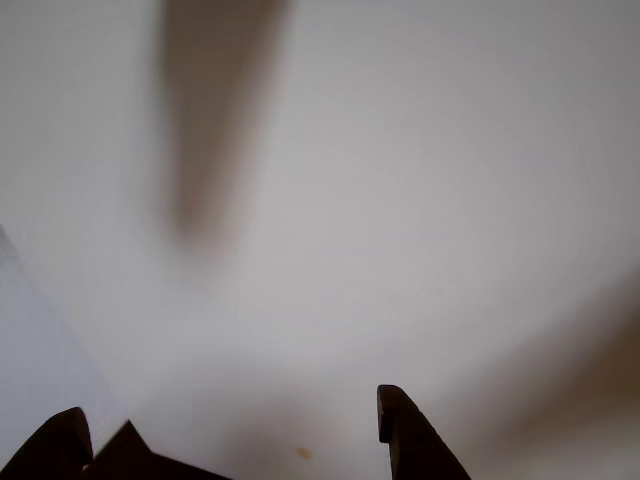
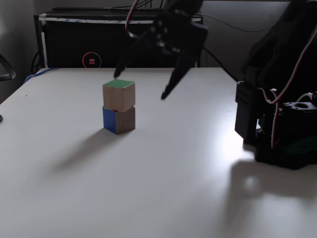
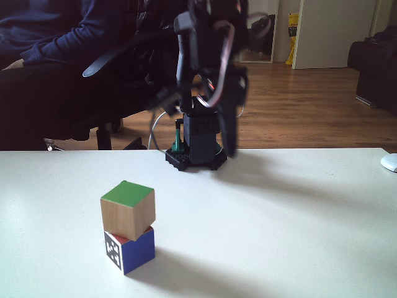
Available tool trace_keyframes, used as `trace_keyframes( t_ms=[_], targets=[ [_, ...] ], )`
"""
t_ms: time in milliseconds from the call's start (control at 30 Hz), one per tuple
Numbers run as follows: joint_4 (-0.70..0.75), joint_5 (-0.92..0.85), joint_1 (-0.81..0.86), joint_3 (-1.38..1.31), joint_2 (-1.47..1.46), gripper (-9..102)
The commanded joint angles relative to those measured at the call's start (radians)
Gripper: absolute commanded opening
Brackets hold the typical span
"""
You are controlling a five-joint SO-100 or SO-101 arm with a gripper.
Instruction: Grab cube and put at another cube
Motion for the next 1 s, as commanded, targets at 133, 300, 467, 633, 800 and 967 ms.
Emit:
trace_keyframes(
  t_ms=[133,300,467,633,800,967],
  targets=[
    [-0.353,0.003,-0.071,0.278,0.107,43],
    [-0.483,-0.009,-0.071,0.410,0.115,42],
    [-0.629,-0.080,-0.051,0.637,0.302,36],
    [-0.701,-0.143,-0.044,0.871,0.594,26],
    [-0.574,-0.123,-0.058,1.054,0.960,2],
    [-0.350,-0.120,-0.083,1.063,1.144,0]
  ],
)
